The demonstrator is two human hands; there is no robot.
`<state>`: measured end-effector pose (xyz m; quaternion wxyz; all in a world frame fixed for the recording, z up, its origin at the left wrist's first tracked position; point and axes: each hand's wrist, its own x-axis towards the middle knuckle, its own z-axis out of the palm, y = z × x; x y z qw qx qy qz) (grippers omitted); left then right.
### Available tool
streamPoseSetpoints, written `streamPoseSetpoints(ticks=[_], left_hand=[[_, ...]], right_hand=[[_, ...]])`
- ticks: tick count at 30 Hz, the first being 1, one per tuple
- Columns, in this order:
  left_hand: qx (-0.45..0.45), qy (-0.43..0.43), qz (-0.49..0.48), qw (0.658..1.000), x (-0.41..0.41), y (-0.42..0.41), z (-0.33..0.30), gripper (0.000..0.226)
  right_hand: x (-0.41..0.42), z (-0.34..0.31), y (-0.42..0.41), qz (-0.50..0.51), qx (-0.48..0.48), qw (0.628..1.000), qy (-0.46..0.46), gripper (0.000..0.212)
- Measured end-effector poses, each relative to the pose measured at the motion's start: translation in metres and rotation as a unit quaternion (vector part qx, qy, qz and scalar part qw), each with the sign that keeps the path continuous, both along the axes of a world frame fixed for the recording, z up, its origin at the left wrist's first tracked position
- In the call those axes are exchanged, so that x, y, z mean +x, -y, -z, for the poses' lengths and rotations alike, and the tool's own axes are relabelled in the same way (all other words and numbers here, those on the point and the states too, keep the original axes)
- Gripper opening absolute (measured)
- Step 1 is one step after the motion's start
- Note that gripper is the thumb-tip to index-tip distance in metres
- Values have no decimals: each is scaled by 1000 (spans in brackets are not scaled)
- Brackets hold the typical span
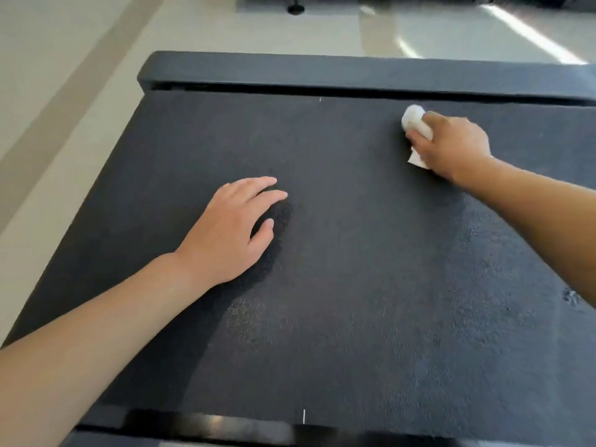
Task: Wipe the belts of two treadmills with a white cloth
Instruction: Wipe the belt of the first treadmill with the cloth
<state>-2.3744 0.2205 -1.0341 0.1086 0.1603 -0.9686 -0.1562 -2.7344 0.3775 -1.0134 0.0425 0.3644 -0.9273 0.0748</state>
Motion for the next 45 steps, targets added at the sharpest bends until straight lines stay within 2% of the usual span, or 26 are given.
streamPoseSetpoints(ticks=[4,6,8,10,11,12,14,15,17,18,20,22,24,26,27,28,29,30,32,34,35,39,40,42,44,45], left_hand=[[8,-1,15,1000,-8,-12,1,45],[10,4,30,999,-13,-21,4,45],[14,7,49,999,-22,-31,6,45],[19,6,62,998,-34,-40,7,44],[20,4,67,998,-40,-44,8,44],[20,1,74,997,-47,-47,9,45],[16,-3,89,996,-60,-54,10,45],[15,-3,91,996,-65,-56,11,45],[19,-1,82,996,-70,-56,12,45],[20,1,79,997,-71,-55,13,46],[21,6,73,997,-69,-54,19,48],[22,12,67,997,-65,-54,25,49],[23,14,65,998,-66,-55,27,50],[24,12,62,998,-66,-55,27,49],[26,12,60,998,-65,-56,27,49],[27,11,58,998,-66,-56,27,49],[28,10,57,998,-67,-56,27,50],[29,10,57,998,-68,-55,27,50],[29,10,53,998,-67,-55,27,49],[34,10,54,998,-66,-57,25,49],[33,12,59,998,-66,-57,25,49],[8,12,53,999,-71,-29,20,50],[12,13,24,1000,-73,-20,18,52],[12,17,-20,1000,-76,-6,19,55],[8,16,-35,999,-77,-7,27,56],[9,12,-39,999,-77,-9,30,56]], right_hand=[[82,16,-45,-176,-21,984,2,39],[152,14,-89,-349,-17,936,44,34],[207,21,-132,-500,12,863,67,28],[213,29,-145,-557,2,828,64,26],[194,32,-138,-547,-24,835,57,25],[164,31,-123,-496,-51,867,25,25],[72,24,-100,-278,-73,957,-32,33],[20,17,-96,-161,-59,984,-57,37],[-49,9,-109,24,-35,999,-29,38],[-52,11,-115,33,-48,998,-31,38],[-12,17,-115,-22,-50,998,-36,39],[64,24,-116,-144,-46,988,-7,37],[142,28,-126,-332,-36,941,49,29],[204,30,-141,-498,17,862,88,23],[215,29,-143,-543,38,833,97,21],[207,27,-137,-551,17,827,109,20],[184,22,-123,-517,-22,849,109,19],[148,15,-104,-440,-38,893,86,25],[49,10,-72,-205,-2,979,6,42],[-34,2,-62,25,-10,1000,16,46],[-47,2,-61,67,-38,997,26,40],[63,24,-62,-119,-33,992,13,32],[105,25,-70,-210,-40,976,33,31],[176,28,-88,-407,-20,910,70,28],[199,32,-99,-506,23,857,97,27],[191,31,-94,-512,12,854,97,24]])
